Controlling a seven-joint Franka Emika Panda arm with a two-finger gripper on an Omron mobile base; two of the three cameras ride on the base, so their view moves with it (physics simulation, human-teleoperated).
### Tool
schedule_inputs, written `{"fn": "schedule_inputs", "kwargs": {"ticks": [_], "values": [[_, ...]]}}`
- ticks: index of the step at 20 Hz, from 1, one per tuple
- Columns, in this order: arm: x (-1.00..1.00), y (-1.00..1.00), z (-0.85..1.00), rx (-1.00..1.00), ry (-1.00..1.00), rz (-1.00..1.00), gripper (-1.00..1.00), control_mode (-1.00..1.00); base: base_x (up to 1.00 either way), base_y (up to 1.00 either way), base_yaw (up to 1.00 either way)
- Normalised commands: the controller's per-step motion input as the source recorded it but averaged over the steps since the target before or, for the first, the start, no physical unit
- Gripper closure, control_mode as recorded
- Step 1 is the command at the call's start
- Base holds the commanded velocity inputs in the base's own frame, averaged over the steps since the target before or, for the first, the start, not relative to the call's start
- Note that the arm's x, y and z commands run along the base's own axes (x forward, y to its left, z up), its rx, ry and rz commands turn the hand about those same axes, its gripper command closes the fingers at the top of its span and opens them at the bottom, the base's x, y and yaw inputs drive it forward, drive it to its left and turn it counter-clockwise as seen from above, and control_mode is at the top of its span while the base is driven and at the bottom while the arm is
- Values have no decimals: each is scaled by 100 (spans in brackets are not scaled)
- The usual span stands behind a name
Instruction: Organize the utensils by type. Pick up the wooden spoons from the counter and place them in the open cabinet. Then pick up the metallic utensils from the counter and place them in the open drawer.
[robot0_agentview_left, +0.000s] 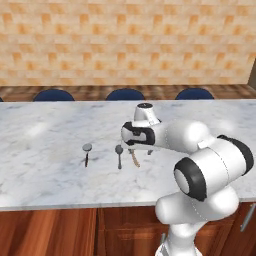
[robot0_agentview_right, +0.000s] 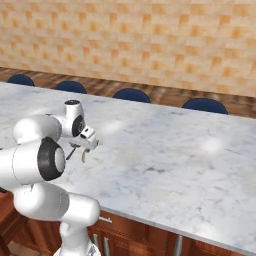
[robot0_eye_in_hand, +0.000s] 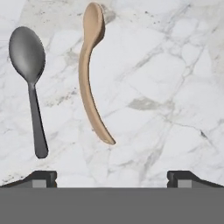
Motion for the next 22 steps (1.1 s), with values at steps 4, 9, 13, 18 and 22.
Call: {"fn": "schedule_inputs", "kwargs": {"ticks": [4, 9, 13, 18, 22], "values": [[24, 0, -23, -13, 1, 0, -100, -100, 0, 0, 0], [15, 0, -20, -11, -2, 0, -100, -100, 0, 0, 0], [23, 0, -21, 0, -1, 0, -100, -100, 0, 0, 0], [31, 0, -18, 0, 0, 0, -100, -100, 0, 0, 0], [25, 0, -20, 0, 0, 0, -100, -100, 0, 0, 0]]}}
